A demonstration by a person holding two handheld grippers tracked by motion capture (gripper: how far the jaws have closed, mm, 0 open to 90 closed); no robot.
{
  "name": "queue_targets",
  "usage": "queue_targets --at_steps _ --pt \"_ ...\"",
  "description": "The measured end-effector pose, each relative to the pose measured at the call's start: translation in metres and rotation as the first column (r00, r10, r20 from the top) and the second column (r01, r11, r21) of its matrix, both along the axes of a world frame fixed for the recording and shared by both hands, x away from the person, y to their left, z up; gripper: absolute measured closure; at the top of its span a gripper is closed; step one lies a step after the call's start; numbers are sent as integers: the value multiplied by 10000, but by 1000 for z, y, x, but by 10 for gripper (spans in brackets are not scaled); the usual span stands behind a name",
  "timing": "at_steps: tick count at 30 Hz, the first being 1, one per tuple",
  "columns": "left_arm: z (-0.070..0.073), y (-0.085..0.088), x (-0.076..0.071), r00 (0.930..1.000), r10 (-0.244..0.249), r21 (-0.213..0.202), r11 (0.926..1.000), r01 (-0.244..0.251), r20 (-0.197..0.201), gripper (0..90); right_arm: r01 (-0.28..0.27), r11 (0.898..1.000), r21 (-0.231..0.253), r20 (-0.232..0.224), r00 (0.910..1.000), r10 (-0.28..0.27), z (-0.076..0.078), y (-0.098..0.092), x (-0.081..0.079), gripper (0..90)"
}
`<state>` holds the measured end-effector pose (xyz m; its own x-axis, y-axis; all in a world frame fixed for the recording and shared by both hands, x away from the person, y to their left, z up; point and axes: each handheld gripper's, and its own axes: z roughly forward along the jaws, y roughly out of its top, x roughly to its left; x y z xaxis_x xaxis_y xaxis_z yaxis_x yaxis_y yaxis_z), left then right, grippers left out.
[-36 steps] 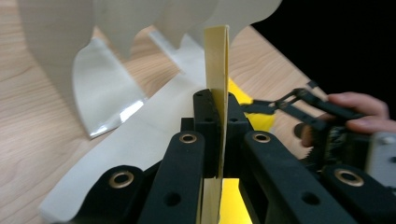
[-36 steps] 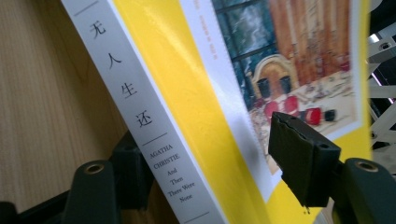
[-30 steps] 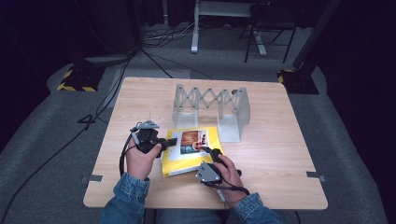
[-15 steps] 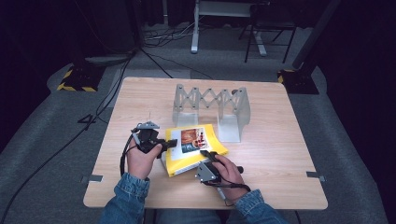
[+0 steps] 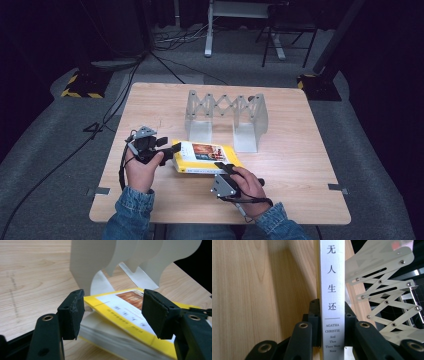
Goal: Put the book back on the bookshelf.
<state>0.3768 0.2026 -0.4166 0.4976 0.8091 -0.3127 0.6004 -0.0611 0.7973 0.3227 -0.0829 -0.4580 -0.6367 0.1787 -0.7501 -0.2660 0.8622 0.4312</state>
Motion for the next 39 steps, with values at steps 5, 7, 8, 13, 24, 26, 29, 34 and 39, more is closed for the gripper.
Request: queue_targets --at_steps 5,7,8,13,24,26,29,34,39 --pt "-2 10 -4 9993 367 43 9993 -367 63 339 -75 9998 190 18 10000 75 11 -4 -4 761" --pt "-3 13 -6 9986 496 56 9987 -497 193 329 -92 9994 344 63 9999 90 17 -7 -6 761" --pt "-3 14 -8 9982 525 71 9986 -527 280 325 -94 9991 407 102 9999 90 19 -8 -7 761" --pt "-4 19 -13 9970 733 430 9963 -743 235 326 -103 9963 850 47 9999 99 30 -15 -13 761" --pt "-20 29 -16 9951 968 1092 9895 -943 -185 311 7 9900 1413 327 9995 -54 47 -27 -15 761" --pt "-23 30 -16 9950 986 1245 9876 -959 -155 307 94 9872 1593 258 9996 -137 50 -30 -14 761" --pt "-31 30 -14 9957 894 1379 9867 -854 -230 308 151 9817 1898 67 9998 -167 55 -35 -13 761" --pt "-43 29 -11 9968 671 1895 9802 -576 -443 292 272 9753 2193 25 9996 -284 61 -41 -12 761" --pt "-59 28 -7 9976 522 2195 9748 -409 -459 277 544 9579 2818 -63 9985 -549 72 -55 -9 761"
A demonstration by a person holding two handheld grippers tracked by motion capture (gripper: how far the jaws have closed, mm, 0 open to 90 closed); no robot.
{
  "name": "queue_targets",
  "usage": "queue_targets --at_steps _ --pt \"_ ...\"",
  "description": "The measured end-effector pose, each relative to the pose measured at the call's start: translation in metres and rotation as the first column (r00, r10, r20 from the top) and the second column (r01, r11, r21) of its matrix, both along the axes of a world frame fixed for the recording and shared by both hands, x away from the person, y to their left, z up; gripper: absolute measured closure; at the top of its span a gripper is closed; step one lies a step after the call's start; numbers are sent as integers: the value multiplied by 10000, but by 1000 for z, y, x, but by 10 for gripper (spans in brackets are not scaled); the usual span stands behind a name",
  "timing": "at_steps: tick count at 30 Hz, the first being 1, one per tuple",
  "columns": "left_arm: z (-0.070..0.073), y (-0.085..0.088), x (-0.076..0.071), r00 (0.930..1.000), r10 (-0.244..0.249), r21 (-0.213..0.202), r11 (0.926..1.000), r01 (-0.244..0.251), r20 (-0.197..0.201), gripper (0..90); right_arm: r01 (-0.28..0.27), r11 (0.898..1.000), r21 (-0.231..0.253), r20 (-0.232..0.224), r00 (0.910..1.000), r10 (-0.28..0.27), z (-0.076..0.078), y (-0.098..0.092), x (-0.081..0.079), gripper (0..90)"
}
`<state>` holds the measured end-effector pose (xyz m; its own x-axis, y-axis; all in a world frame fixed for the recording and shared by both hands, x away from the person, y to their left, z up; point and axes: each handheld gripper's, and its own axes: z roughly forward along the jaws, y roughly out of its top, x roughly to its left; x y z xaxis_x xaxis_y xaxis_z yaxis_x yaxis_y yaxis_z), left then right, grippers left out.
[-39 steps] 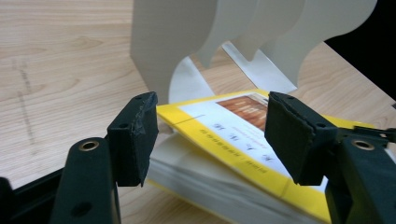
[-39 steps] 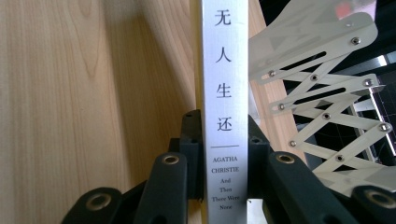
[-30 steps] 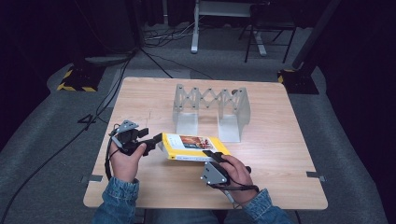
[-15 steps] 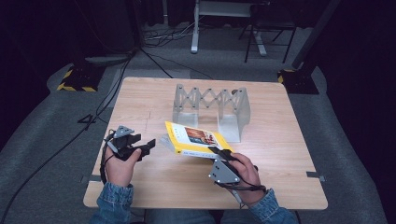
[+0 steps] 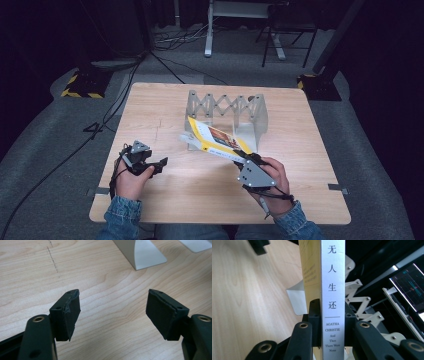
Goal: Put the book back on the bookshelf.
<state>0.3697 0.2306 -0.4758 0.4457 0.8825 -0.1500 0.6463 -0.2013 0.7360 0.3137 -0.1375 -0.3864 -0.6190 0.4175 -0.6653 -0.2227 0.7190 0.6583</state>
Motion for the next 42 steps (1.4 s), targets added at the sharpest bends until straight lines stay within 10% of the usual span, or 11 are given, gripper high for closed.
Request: queue_targets --at_steps 18,42 --pt "-28 10 8 10000 15 1156 9933 -13 -10 206 1344 9747 1786 -115 9908 -1346 25 -37 18 761" --pt "-29 10 10 10000 -66 1474 9891 71 -43 171 2639 8901 3717 -807 9643 -2523 34 -50 52 761"
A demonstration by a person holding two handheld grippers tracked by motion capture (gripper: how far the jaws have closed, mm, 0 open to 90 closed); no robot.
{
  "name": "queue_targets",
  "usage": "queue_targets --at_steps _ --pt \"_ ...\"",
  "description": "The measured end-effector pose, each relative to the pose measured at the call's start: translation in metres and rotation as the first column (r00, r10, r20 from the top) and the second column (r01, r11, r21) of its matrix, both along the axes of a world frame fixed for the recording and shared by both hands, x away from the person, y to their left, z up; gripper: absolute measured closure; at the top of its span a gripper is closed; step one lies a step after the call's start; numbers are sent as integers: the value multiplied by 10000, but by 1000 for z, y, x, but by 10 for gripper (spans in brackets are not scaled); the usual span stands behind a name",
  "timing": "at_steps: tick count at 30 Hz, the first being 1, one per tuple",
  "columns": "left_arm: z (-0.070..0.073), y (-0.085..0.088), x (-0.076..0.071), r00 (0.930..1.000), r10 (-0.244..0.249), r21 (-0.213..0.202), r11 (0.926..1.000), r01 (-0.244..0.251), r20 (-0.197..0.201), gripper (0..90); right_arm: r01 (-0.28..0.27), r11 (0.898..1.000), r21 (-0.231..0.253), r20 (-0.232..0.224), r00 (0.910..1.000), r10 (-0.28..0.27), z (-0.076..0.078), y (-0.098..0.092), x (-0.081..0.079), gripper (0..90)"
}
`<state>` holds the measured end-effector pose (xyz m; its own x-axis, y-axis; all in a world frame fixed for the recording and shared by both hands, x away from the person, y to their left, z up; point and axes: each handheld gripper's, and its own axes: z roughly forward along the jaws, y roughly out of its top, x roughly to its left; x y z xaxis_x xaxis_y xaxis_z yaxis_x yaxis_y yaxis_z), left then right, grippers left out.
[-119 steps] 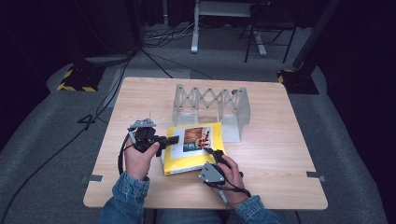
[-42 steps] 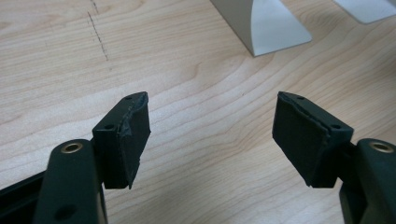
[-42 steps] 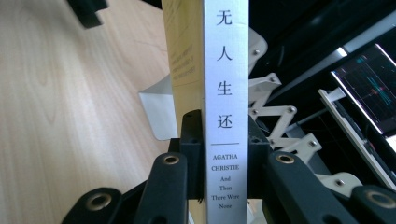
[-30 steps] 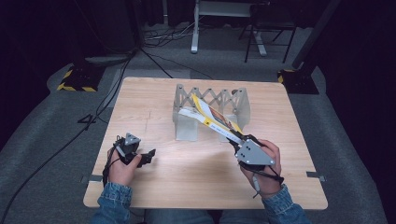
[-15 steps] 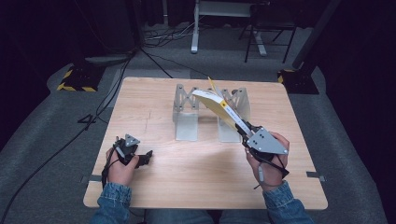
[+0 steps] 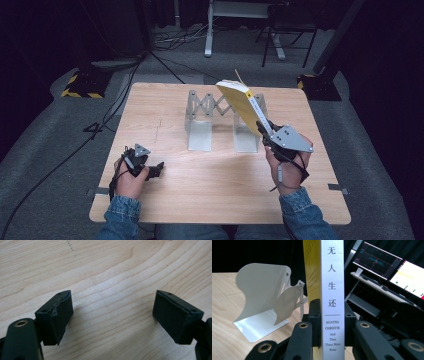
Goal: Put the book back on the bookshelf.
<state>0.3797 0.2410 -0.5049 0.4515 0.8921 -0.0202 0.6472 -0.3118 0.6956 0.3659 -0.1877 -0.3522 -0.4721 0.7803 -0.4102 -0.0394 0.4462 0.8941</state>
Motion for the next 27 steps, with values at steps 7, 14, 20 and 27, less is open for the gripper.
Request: queue_targets --at_steps 7,14,20,27 --pt "0 0 0 10000 18 -27 10000 -19 -15 167 402 9983 423 -239 9989 -393 -3 5 17 761" --pt "0 0 0 10000 1 -28 10000 -1 -16 165 856 9913 1003 -363 9959 -824 -5 8 31 761" --pt "0 -1 0 10000 -9 -45 10000 9 -10 165 1155 9839 1364 -369 9931 -1115 -8 12 43 761" --pt "0 -1 0 10000 -75 -21 10000 75 -28 165 1404 9766 1630 -535 9896 -1334 -15 14 57 761"
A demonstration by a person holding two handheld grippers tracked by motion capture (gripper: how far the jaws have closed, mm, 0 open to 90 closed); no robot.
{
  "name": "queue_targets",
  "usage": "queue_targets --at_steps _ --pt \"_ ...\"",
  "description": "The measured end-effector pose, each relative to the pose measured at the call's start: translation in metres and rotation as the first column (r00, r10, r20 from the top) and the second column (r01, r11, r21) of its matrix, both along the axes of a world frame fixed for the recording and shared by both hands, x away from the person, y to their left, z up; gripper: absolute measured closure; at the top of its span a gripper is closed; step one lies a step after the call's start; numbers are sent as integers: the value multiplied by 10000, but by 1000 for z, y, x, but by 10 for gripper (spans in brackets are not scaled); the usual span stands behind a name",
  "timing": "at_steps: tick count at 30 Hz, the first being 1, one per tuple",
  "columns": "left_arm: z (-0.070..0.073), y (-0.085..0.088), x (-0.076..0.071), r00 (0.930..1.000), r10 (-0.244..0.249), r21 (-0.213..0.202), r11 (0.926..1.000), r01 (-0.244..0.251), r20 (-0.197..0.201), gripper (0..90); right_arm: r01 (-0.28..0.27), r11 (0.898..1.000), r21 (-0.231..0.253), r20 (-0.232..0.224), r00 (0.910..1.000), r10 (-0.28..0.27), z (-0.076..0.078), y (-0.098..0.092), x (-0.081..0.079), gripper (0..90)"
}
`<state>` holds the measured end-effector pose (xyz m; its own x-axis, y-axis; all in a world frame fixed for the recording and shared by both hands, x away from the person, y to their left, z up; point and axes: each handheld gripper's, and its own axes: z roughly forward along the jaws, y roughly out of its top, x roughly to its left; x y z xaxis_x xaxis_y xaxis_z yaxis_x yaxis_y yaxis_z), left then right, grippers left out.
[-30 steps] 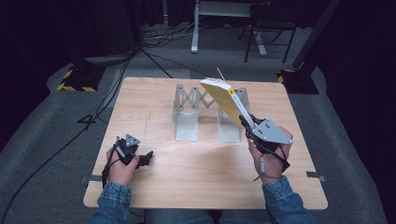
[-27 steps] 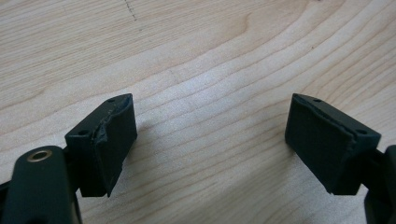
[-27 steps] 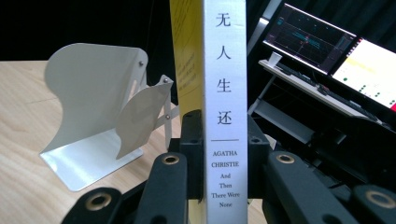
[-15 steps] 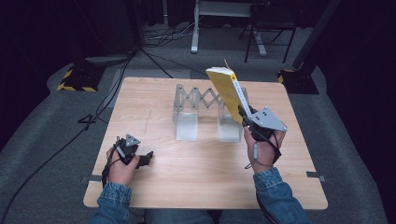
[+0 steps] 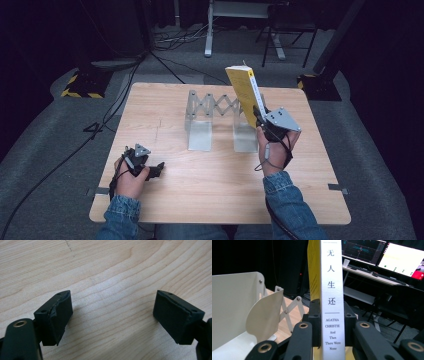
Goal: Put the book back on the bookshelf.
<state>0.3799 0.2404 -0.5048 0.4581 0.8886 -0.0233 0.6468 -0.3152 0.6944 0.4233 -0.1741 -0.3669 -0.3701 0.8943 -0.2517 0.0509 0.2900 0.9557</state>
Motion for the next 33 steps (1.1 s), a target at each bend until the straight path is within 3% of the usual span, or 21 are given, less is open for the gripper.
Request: queue_targets --at_steps 10,20,25,31,33 --pt "0 0 0 10000 -50 14 10000 50 -3 162 174 9983 558 -326 9993 -156 -14 -2 10 760" --pt "0 -1 0 10000 -67 3 10000 67 24 162 46 9985 551 -429 9991 -22 -21 0 10 755" --pt "0 -1 0 10000 -79 12 10000 79 29 162 -322 9988 357 -1113 9931 360 -25 0 12 733" --pt "0 -1 0 10000 -93 33 10000 93 24 162 -626 9980 -105 -2124 9754 590 -37 1 16 733" --pt "0 -1 0 10000 -88 40 10000 88 25 160 -729 9972 161 -2219 9722 746 -41 0 16 733"
